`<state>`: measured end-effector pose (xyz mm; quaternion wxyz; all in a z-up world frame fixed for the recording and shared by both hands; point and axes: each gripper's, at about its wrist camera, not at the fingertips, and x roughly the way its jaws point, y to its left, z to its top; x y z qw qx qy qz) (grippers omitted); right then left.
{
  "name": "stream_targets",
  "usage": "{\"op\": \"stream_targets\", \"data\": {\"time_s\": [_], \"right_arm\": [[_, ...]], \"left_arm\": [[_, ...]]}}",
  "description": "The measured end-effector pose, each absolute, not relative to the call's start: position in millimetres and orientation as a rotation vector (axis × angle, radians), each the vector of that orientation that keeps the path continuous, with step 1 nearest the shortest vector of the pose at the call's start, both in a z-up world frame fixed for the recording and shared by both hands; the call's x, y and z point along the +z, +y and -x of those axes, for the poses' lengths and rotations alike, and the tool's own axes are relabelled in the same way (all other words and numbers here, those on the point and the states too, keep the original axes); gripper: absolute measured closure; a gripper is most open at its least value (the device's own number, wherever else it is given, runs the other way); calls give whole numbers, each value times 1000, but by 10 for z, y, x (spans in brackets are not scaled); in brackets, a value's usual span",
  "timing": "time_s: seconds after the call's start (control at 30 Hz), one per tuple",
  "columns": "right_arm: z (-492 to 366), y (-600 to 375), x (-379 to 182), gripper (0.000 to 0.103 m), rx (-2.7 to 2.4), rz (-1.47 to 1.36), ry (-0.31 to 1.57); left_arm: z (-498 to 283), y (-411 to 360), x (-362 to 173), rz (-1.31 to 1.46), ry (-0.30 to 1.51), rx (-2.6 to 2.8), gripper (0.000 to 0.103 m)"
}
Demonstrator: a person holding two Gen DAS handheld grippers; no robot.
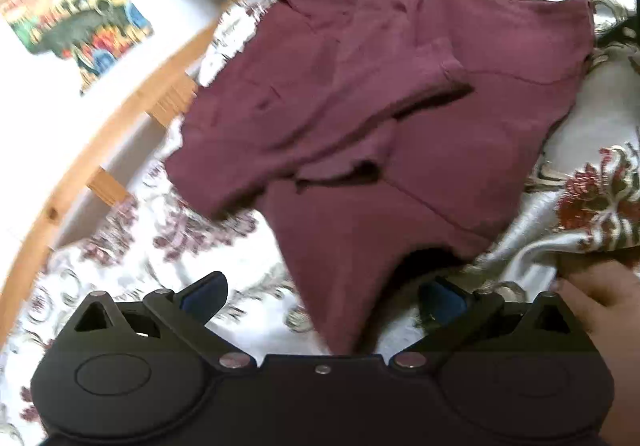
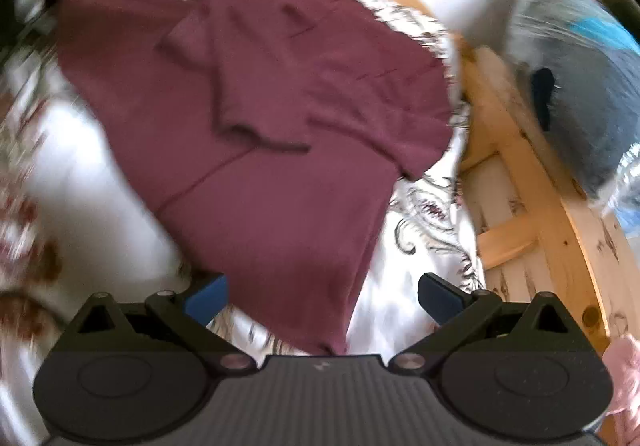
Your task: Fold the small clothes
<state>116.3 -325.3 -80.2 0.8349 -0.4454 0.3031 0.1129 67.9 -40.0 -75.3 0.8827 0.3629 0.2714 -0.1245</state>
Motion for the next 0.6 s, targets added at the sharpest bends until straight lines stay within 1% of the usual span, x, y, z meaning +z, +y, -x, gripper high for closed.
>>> {"op": "stream_targets", "data": {"time_s": [0.1,0.2,0.27,0.3,0.33,0.37,0.4,0.47,0.5,0.53,0.57,0.6], "right_arm": [[-1212,-3249,-949,0,192,965,680],[-1247,-3204,-1058,0,120,1024,598],[-1280,-3189,-1122,0,109,1035,561],[-1280,-3182,-1129,1,108,1033,543],[-1276,-3184,-1126,3,115,1026,526],[-1283,-3195,-1119,9,130,1012,519],[-1276,-3203,-1110,12,144,998,518],[-1259,-3196,-1110,27,170,991,511],[-1245,-3186,-1117,31,180,997,506],[-1231,-3165,-1129,38,188,1006,499],[-1243,-3128,-1137,48,193,1015,493],[-1237,-3104,-1150,54,201,1020,489]], "left_arm": [[-693,-397,-742,-753,550,-247,5],[-672,-404,-736,-757,550,-280,15],[-660,-418,-737,-763,555,-312,28],[-658,-425,-736,-763,564,-324,31],[-660,-431,-738,-762,570,-334,38],[-661,-437,-740,-758,575,-342,48],[-668,-441,-736,-758,580,-352,54],[-666,-451,-740,-767,577,-351,80],[-667,-447,-737,-765,576,-350,87],[-670,-439,-725,-756,573,-349,95],[-661,-430,-710,-744,561,-341,96],[-647,-417,-692,-731,543,-326,96]]}}
